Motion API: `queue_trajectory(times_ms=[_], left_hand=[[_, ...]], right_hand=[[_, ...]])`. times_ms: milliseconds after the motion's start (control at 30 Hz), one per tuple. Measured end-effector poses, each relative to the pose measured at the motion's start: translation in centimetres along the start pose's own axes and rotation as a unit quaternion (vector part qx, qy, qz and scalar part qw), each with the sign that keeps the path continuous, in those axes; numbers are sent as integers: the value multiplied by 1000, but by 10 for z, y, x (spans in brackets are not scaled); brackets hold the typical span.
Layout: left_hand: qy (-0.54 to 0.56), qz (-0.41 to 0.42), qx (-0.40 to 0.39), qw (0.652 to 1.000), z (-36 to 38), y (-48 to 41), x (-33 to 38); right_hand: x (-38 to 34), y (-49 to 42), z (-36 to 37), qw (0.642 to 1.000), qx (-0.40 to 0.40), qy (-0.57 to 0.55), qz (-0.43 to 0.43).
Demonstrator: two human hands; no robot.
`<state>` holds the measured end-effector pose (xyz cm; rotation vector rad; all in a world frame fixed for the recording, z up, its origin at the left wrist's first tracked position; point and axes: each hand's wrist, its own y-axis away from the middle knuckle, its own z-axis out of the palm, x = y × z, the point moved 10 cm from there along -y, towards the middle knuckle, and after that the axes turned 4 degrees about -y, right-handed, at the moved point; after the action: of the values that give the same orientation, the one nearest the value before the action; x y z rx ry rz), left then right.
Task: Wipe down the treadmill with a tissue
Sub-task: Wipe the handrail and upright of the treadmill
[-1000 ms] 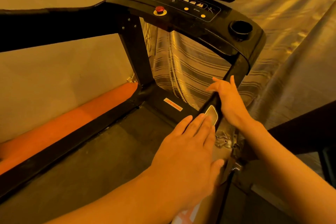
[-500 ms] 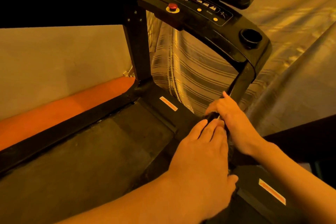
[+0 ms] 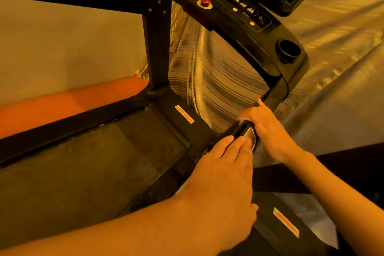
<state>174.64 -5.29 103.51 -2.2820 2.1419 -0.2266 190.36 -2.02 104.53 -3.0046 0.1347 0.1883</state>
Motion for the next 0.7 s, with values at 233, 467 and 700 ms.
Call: queue_trajectory(times_ms=[233, 467, 700], left_hand=[[-6, -2, -5, 1000, 0, 0, 0], [-26, -1, -44, 999, 2, 1, 0], [-49, -16, -52, 997, 1, 1, 2]], right_hand=[[-32, 14, 4, 998, 65, -26, 11], [46, 11, 3, 986, 117, -47, 113], [-37, 58, 30, 960, 233, -140, 75]])
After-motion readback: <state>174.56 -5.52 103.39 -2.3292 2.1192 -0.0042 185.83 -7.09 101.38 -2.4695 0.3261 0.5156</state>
